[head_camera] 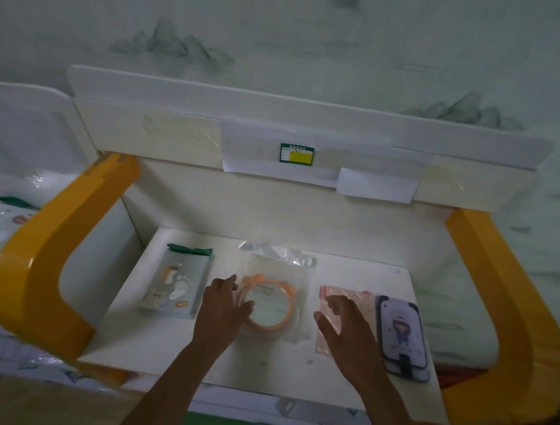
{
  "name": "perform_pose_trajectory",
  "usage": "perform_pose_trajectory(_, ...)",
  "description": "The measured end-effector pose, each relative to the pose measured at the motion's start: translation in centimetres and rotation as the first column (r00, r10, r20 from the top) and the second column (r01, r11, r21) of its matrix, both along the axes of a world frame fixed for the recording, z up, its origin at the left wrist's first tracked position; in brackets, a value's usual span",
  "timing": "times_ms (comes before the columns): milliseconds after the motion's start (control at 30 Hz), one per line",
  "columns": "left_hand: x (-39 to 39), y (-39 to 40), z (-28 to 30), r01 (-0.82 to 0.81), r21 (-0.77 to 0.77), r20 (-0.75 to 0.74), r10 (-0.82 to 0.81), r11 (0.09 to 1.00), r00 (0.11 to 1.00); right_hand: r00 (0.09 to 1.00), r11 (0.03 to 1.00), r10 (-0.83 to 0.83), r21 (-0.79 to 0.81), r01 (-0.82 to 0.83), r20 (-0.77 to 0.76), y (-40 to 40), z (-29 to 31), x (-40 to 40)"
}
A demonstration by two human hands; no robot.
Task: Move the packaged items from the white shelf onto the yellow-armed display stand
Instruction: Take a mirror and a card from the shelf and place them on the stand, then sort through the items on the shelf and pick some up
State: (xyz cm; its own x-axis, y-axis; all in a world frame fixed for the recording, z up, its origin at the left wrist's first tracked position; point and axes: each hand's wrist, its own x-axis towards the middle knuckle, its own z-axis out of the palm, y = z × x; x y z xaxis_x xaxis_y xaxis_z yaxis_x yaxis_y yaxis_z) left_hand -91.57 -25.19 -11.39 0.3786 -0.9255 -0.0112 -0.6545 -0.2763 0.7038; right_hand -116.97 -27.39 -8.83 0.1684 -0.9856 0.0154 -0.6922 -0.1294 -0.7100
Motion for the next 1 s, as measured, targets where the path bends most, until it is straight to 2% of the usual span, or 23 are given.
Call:
perform_pose_trajectory(200,2.4,2.9,0.8,0.019,-0.119,-0.121,-0.034,0.993,0.992,0.999,0.997,0.054,-0.050,-0.054,0.003,0.7,0.7,2.5)
perform_pose_trajectory(367,5.2,7.6,2.2,0.027,-0.238,-0.248,-0.088,0.971,0.965,0.986,0.983,0.167,-0.076,-0.166,0.013,1.8,1.8,6.8)
perform_pose_trajectory(500,8.3,12.8,2.7,-0.038,-0.285,-0.280,-0.045,0.958,0.959,0.964,0.962,0.265,-0.080,-0.261,0.034,3.9,2.1,11.1)
perform_pose_trajectory(633,12.3,18.4,3.0,-0.151,-0.268,-0.324,0.058,0.952,0.944,0.931,0.927,0.364,-0.105,-0.360,0.029,7.5,2.6,16.4)
perform_pose_trajectory(1000,25.0,35.9,4.9,-0.390,-0.258,-0.163,0.358,0.884,0.919,0.815,0.812,0.580,-0.108,-0.574,0.024,19.7,3.7,32.2)
